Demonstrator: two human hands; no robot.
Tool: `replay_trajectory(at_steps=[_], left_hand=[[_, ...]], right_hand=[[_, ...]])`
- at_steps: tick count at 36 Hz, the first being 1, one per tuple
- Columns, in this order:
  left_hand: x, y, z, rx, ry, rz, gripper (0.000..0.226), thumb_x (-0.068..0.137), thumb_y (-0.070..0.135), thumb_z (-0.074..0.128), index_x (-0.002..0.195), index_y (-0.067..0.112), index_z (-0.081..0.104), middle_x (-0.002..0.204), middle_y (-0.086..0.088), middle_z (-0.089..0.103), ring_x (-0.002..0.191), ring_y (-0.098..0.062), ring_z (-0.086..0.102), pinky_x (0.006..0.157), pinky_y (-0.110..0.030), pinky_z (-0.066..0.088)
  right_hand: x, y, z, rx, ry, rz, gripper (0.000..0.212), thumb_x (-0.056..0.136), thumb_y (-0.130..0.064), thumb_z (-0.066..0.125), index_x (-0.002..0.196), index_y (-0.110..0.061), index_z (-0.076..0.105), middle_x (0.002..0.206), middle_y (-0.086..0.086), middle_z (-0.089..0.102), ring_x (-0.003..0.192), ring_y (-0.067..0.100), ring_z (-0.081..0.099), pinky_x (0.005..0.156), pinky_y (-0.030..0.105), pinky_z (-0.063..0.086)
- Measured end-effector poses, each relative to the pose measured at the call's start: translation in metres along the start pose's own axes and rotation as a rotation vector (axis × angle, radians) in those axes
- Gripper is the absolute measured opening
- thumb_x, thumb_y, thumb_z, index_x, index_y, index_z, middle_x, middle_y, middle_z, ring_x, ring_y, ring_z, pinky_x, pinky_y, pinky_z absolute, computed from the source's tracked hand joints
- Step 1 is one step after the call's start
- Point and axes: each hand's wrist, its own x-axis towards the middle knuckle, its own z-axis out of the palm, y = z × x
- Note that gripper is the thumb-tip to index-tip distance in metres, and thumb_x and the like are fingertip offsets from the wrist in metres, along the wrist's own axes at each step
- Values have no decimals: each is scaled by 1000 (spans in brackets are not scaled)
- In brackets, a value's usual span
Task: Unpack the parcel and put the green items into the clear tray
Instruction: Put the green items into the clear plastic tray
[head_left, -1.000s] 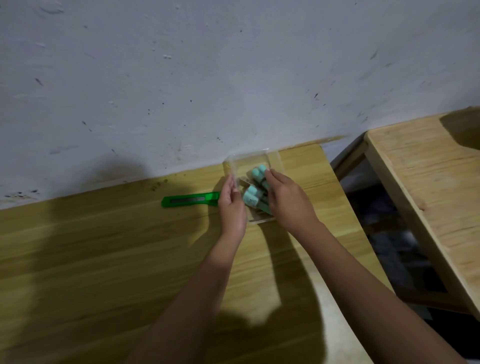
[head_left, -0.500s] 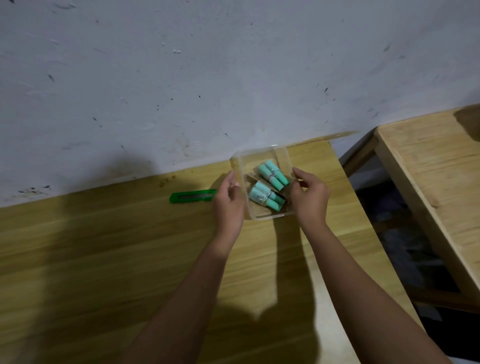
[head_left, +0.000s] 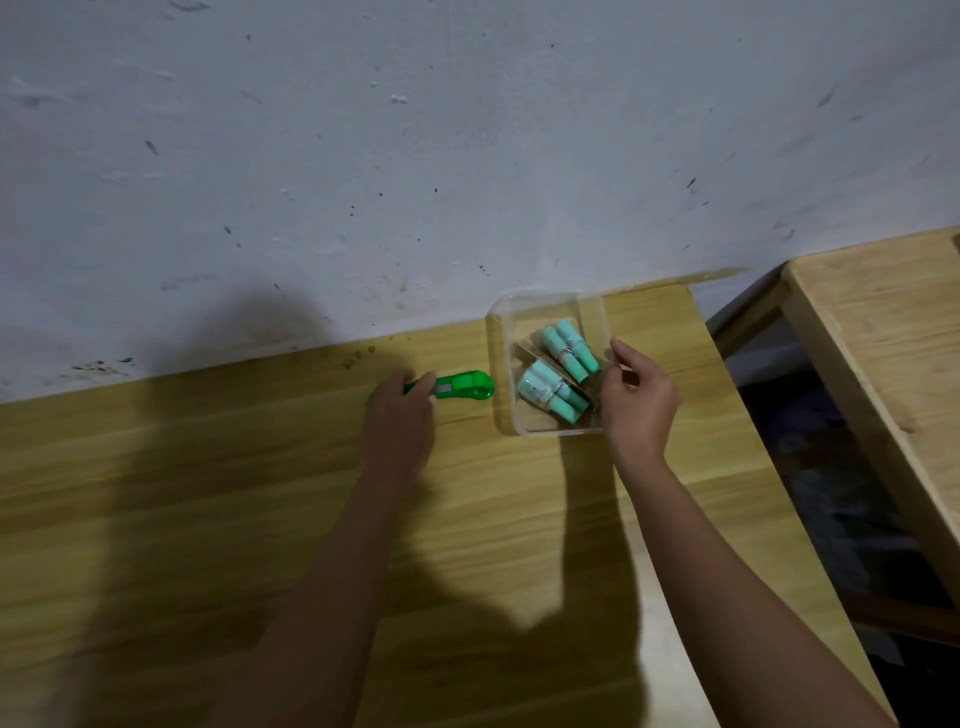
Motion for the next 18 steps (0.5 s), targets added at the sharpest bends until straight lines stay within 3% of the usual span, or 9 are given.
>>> replay_trajectory(at_steps=[2,6,13,18], left_hand=[[0,8,2,59,40,-4,29,85,8,56,113,4,62,102,-22,59,95,-41,55,81,-47,47],[1,24,10,52,58,-82,30,91,21,50,119,10,56,107,-14,55,102,-30,49,83,-38,40],[6,48,18,-267,117,-221,35,89,24,57,121,9,53,111,-11,49,90,-17,49,73,-26,35],[15,48,18,-385,122,-241,45,86,19,63,126,4,51,115,-18,52,97,-27,58,75,-21,38]], right_hand=[[0,0,-1,5,-8,2,29,91,-15,56,118,-11,62,114,4,66,96,10,58,81,22,48],[0,0,-1,-1,-9,3,29,90,-14,56,118,-11,62,116,4,66,97,11,59,84,27,51],[-4,0,-3,15,-36,14,30,90,-13,56,120,-11,61,114,2,65,95,8,58,77,17,47],[-9,2,-2,57,-51,6,30,90,-13,56,120,-11,61,113,3,66,97,10,60,81,20,50]])
